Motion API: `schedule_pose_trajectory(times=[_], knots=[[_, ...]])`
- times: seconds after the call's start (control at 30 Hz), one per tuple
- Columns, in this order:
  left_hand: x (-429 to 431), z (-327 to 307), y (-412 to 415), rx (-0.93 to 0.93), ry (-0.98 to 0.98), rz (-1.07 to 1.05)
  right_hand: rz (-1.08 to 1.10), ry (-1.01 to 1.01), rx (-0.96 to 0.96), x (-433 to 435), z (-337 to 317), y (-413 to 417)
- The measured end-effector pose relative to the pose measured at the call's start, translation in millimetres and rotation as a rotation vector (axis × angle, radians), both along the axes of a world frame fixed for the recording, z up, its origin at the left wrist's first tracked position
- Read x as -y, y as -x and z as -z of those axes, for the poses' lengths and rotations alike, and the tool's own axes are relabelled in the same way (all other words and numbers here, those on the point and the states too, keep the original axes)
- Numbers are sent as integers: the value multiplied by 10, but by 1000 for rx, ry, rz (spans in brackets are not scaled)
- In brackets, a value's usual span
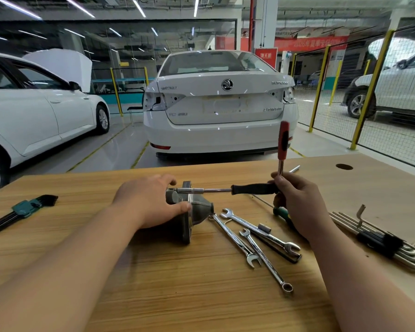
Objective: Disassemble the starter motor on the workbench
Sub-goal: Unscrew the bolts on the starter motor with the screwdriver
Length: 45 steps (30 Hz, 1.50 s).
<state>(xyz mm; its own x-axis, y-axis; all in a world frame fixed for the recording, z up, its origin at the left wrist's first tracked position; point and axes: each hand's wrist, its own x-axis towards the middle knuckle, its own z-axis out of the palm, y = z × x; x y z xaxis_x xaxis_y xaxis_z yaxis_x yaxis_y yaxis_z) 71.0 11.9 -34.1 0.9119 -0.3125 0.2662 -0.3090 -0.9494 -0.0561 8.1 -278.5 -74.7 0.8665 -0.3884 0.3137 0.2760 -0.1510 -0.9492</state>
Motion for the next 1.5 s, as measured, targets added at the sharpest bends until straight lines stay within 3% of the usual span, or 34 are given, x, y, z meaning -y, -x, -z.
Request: schedule_pose_trajectory(times=[0.33, 0.53, 1.13, 1.3, 1.5], knots=[[34, 44, -24, 41, 36, -25, 54, 37, -24, 46, -1, -12], [54, 18, -16, 12, 30, -28, 37, -49, -115, 6, 28, -41], [121, 62, 53, 34, 18, 98, -149, -187, 12, 90, 20, 3], [137, 83, 42, 55, 25, 98, -69, -169, 14, 72, 18, -13], [128, 97, 40, 54, 26, 78, 18, -183, -130, 26, 63, -97]])
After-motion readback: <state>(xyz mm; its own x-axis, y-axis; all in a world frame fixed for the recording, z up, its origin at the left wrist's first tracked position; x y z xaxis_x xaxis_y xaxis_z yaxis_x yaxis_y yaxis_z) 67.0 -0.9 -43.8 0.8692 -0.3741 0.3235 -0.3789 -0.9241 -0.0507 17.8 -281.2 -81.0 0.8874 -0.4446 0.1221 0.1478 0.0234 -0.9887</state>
